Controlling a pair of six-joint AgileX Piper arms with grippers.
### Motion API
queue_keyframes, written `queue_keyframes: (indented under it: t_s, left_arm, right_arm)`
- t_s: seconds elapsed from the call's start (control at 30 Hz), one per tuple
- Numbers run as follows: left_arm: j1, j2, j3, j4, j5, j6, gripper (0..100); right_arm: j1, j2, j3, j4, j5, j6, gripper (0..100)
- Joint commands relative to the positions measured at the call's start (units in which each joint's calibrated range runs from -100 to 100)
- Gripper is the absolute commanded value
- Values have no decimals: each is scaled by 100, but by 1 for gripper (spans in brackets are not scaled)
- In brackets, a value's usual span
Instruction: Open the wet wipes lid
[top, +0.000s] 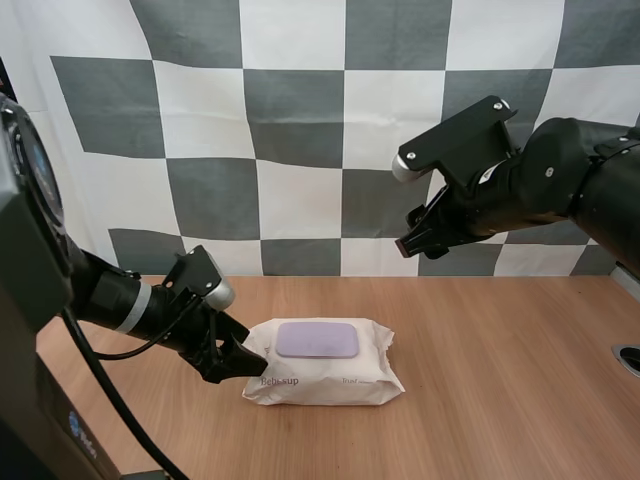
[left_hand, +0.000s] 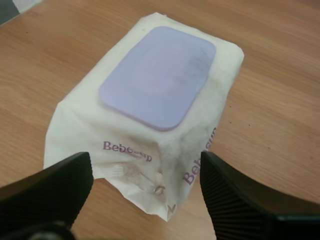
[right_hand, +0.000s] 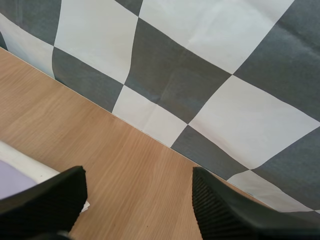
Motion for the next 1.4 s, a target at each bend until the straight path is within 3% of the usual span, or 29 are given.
queue_keyframes:
  t_s: [0.0, 0.1, 0.3, 0.63, 0.87, 1.3, 1.37]
  left_arm:
    - [-186, 2, 4, 17, 13, 96, 100]
    - [-403, 2, 4, 26, 13, 96, 100]
    - [-627, 7, 4, 50, -479, 96, 100]
    - [-620, 22, 4, 391, -1446, 96, 100]
    - [-620, 63, 4, -83, -1465, 96, 100]
    - [-627, 1388, 4, -83, -1638, 96, 100]
    - [-627, 1388, -18, -83, -1429, 96, 92]
  right_arm:
    - [-1, -1, 1, 5, -2, -8, 100]
    - [-1, -1, 1, 2, 18, -8, 100]
    - [-1, -1, 1, -10, 185, -8, 100]
    - [-1, -1, 1, -37, 325, -25, 100]
    - [-1, -1, 1, 7, 342, -45, 100]
    - [-1, -1, 1, 6, 395, -45, 100]
    - [-1, -1, 1, 16, 394, -45, 100]
